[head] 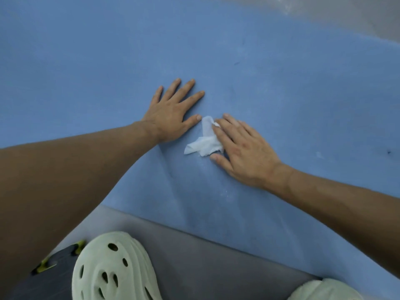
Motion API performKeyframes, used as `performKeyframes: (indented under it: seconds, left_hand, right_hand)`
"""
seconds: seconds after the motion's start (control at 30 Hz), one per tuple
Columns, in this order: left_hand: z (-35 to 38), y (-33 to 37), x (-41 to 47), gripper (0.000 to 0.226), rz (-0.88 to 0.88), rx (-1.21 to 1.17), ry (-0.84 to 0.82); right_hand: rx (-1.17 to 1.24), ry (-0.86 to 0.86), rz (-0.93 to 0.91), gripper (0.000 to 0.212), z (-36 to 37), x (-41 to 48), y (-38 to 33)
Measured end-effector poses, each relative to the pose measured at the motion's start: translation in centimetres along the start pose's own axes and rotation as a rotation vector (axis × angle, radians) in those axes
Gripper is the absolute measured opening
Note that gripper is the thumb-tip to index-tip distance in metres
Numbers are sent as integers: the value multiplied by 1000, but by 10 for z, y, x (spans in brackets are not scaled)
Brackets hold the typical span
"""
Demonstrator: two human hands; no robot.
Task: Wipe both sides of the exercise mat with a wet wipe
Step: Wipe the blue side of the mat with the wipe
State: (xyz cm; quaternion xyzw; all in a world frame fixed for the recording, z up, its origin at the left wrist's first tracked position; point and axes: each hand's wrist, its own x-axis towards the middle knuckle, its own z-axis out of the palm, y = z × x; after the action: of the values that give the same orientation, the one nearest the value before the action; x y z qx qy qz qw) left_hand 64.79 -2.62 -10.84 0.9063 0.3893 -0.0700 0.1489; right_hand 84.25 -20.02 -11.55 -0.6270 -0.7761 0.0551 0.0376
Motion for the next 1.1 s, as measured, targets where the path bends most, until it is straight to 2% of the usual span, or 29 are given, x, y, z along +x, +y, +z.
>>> performKeyframes:
  seconds: [0.1,0.2,0.3,0.4,0.57,0.67,0.83,0.93,1.0,1.1]
  left_hand:
    - [1,0,-1,66,0,-1,6]
    - [2,0,-1,66,-4,-7,6]
    - [5,1,-2,65,1,-5,19]
    - [5,2,-3,65,10,0,22]
    - [12,13,-10,56,86,27,59]
    - [15,21,-9,55,75,16,66]
    - [19,47,1,61,237,48,49]
    - [24,71,8,60,280,45,43]
    - [29,88,13,62,316,55,38]
    - [32,108,21,66,304,66,41]
  right_hand:
    - [47,-54,-32,87,5,-5,-17]
    - [110,-103,-181,90,8,-22,-45]
    - [127,-165,-390,86,8,-42,-73]
    - [121,-207,-508,82,10,-66,-92]
    - [133,-288,-698,67,7,-112,-69]
    - [193,-274,-585,68,0,-132,-27]
    - [55,-139,-85,71,-16,-124,76]
    - [61,-111,220,78,-22,-123,108]
    - [88,-115,229,79,-23,-129,107]
    - [96,-195,-2,75,-22,-146,70]
